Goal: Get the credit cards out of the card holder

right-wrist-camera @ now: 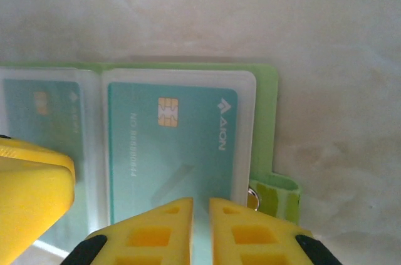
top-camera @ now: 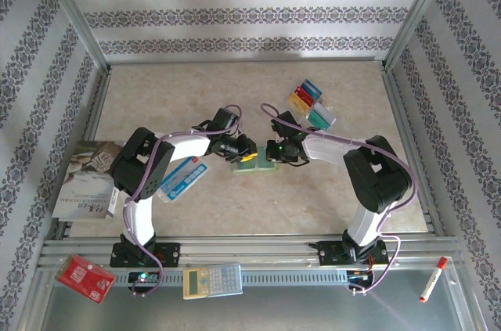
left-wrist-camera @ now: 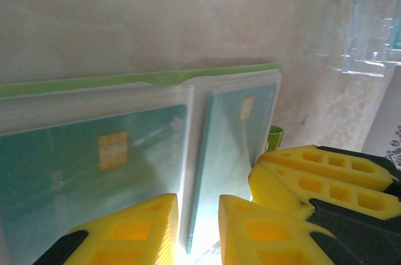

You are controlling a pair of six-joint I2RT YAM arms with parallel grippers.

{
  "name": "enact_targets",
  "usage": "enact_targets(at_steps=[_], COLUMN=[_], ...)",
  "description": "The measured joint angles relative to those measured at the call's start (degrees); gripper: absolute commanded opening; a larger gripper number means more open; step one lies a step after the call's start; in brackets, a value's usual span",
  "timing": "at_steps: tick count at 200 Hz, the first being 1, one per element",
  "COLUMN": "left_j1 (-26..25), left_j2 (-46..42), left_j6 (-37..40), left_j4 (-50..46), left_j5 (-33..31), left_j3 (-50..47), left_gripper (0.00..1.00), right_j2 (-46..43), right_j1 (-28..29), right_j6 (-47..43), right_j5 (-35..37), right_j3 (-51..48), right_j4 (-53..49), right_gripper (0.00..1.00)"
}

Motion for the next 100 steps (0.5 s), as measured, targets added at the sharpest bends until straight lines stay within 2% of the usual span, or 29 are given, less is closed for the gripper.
enact_targets(at_steps=[100], left_j1=[0.0], left_j2=[1.11], left_j6=[2.54], left_j4=[-1.77], left_j5=[-0.76], left_j3=[1.36], left_gripper=[0.26], right_j2=[2.05], right_j1=[-2.29], right_j6=[0.7], right_j5=[-6.93], right_j3=[0.52], right_j4=[2.62], right_gripper=[0.17])
